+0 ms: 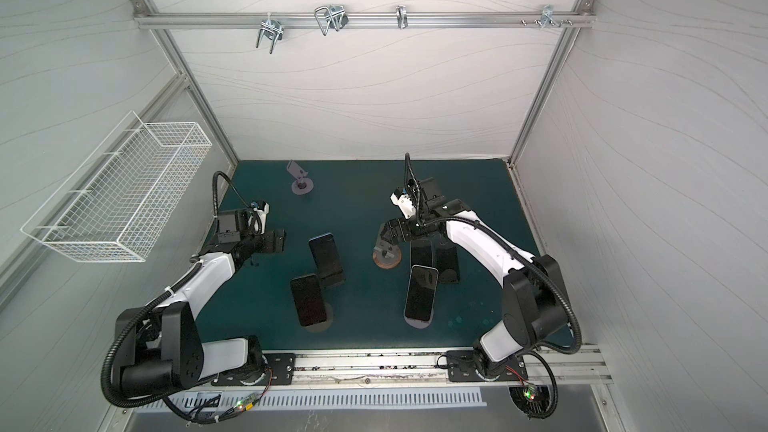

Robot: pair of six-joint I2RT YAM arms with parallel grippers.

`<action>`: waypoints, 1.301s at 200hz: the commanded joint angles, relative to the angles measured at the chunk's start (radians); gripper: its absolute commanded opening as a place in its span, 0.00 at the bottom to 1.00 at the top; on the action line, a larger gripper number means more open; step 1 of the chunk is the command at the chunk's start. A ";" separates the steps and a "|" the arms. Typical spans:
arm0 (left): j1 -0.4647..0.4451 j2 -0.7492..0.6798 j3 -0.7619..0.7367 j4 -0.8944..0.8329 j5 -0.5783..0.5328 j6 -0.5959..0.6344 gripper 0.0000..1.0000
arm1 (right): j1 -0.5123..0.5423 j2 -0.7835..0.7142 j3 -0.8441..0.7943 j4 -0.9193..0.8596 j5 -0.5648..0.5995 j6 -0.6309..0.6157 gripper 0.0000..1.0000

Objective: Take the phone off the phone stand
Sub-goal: 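Raise the right gripper and move it over the empty wooden-rimmed stand, then close the right gripper on the wooden-rimmed stand's support arm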

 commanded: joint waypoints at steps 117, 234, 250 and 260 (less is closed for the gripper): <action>0.005 0.031 0.045 0.005 0.008 0.007 0.97 | 0.031 0.051 0.012 0.031 -0.125 -0.114 0.27; 0.006 0.010 0.029 0.014 0.023 0.014 0.97 | 0.041 -0.013 0.045 0.010 -0.109 -0.079 0.00; 0.006 0.005 0.024 0.016 0.027 0.016 0.96 | 0.039 -0.030 0.052 0.002 -0.078 -0.072 0.00; 0.006 0.003 0.023 0.017 0.029 0.017 0.96 | 0.036 -0.037 0.064 -0.014 -0.067 -0.071 0.00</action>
